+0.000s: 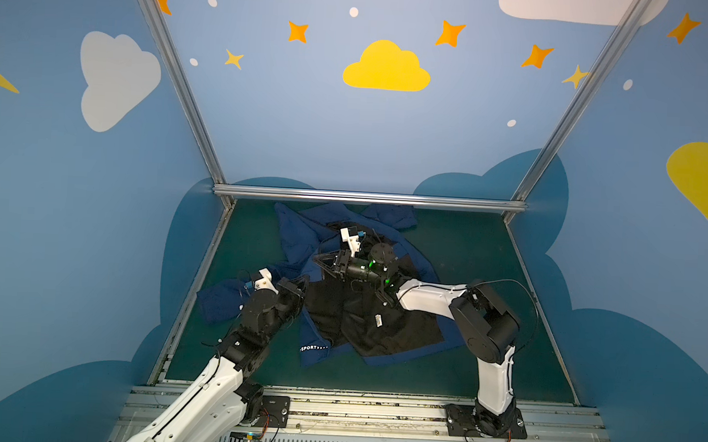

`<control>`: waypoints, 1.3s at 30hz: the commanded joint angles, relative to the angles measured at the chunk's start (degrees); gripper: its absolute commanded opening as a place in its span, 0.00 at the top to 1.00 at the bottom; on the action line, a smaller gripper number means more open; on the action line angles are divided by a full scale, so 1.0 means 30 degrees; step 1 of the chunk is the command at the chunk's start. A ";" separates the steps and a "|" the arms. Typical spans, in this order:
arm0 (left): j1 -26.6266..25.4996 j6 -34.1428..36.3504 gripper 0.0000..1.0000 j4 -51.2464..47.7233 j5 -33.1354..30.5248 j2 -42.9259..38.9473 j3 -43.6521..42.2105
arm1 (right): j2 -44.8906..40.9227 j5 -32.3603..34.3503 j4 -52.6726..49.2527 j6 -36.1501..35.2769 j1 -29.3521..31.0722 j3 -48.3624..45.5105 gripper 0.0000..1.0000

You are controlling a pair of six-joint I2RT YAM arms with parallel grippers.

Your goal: Zip up the jacket

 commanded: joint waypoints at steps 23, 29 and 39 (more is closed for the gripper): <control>0.0144 0.0639 0.97 -0.0650 0.0206 -0.0300 0.0553 | -0.1354 -0.0541 0.1034 0.0057 -0.0137 -0.1727 1.00; 0.0126 0.0661 0.97 -0.0542 0.0272 -0.0176 0.0583 | -0.1456 -0.0524 0.1042 0.0085 -0.0159 -0.1777 1.00; 0.0226 0.0523 0.62 0.0562 0.0316 0.0196 0.0400 | -0.2024 -0.0609 0.1311 0.0300 -0.0189 -0.2199 1.00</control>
